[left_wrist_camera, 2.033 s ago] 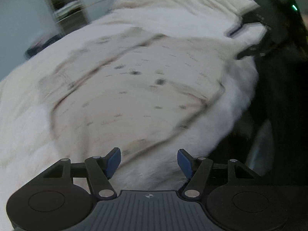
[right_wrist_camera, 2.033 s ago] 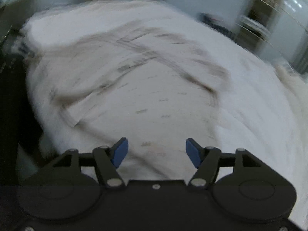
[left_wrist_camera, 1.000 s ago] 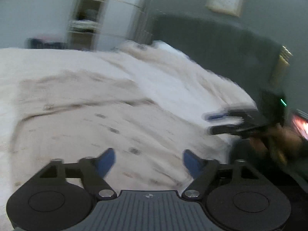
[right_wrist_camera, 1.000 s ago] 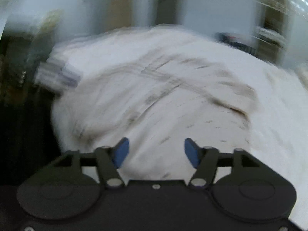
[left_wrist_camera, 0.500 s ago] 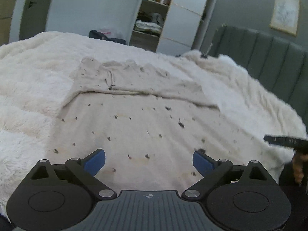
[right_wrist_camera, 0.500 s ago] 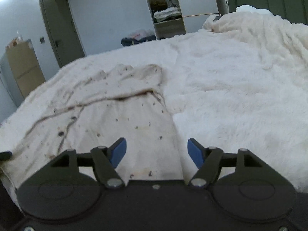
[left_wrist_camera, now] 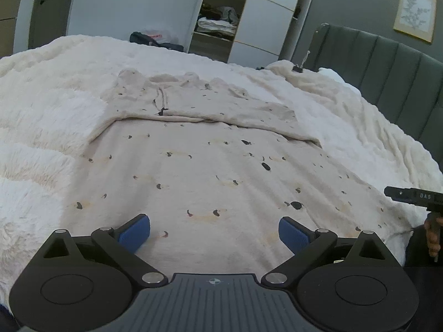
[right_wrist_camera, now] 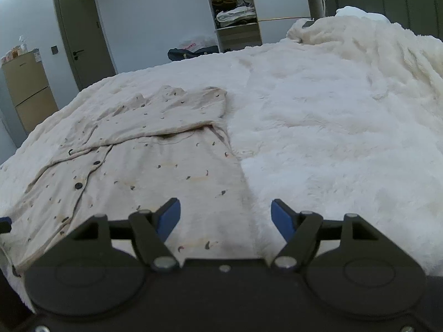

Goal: Fold clothes

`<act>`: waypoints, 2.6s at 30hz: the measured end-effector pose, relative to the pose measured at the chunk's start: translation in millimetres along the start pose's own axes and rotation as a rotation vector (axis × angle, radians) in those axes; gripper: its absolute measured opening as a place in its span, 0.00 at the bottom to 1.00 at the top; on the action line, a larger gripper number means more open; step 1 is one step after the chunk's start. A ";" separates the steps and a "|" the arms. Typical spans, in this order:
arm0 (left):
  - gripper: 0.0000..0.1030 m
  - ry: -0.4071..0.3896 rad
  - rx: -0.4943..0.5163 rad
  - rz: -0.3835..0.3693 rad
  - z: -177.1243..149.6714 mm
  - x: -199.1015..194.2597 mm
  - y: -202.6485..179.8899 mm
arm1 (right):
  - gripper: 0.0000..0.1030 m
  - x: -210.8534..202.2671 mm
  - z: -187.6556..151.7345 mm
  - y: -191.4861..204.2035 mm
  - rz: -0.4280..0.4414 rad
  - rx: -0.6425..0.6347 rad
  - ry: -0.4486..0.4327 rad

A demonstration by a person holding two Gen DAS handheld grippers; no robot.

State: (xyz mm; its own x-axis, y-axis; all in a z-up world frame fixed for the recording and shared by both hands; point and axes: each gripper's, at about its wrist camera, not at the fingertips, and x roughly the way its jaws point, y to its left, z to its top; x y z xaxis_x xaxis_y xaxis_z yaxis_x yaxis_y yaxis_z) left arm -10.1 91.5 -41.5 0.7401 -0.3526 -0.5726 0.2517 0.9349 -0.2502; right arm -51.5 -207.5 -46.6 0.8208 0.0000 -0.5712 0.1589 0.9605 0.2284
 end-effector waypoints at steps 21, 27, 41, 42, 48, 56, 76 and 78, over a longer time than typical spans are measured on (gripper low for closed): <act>0.95 0.012 0.015 0.002 0.4 -1.9 -3.0 | 0.69 2.1 0.2 0.4 -0.004 -0.003 0.000; 0.95 0.015 0.020 0.003 0.0 -1.5 -3.9 | 0.69 3.2 0.3 1.2 -0.006 -0.006 0.004; 0.95 0.016 0.023 0.004 -0.3 -1.2 -4.9 | 0.69 2.7 -0.6 -0.3 -0.005 0.000 0.002; 0.95 0.016 0.023 0.004 -0.2 -1.0 -5.0 | 0.69 2.7 -0.5 -0.2 -0.005 0.000 0.002; 0.95 0.016 0.024 0.004 -0.2 -0.8 -5.4 | 0.69 3.0 -0.4 -0.4 -0.005 0.001 0.000; 0.95 0.014 0.025 0.003 0.3 -0.5 -4.9 | 0.69 2.9 -0.5 -0.3 -0.006 -0.001 0.001; 0.95 -0.097 0.567 0.175 25.2 -60.0 -30.1 | 0.74 -18.4 -2.0 17.8 0.008 -0.082 -0.011; 0.90 -0.046 0.716 0.179 20.0 -64.8 -35.3 | 0.74 -24.7 -2.0 29.0 0.034 -0.142 -0.004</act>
State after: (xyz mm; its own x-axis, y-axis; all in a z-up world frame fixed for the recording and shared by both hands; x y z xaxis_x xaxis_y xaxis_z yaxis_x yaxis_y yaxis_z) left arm -54.4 82.2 20.0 0.8295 -0.2052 -0.5195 0.4585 0.7812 0.4237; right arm -68.2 -179.0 -27.4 0.8267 0.0320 -0.5617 0.0522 0.9897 0.1331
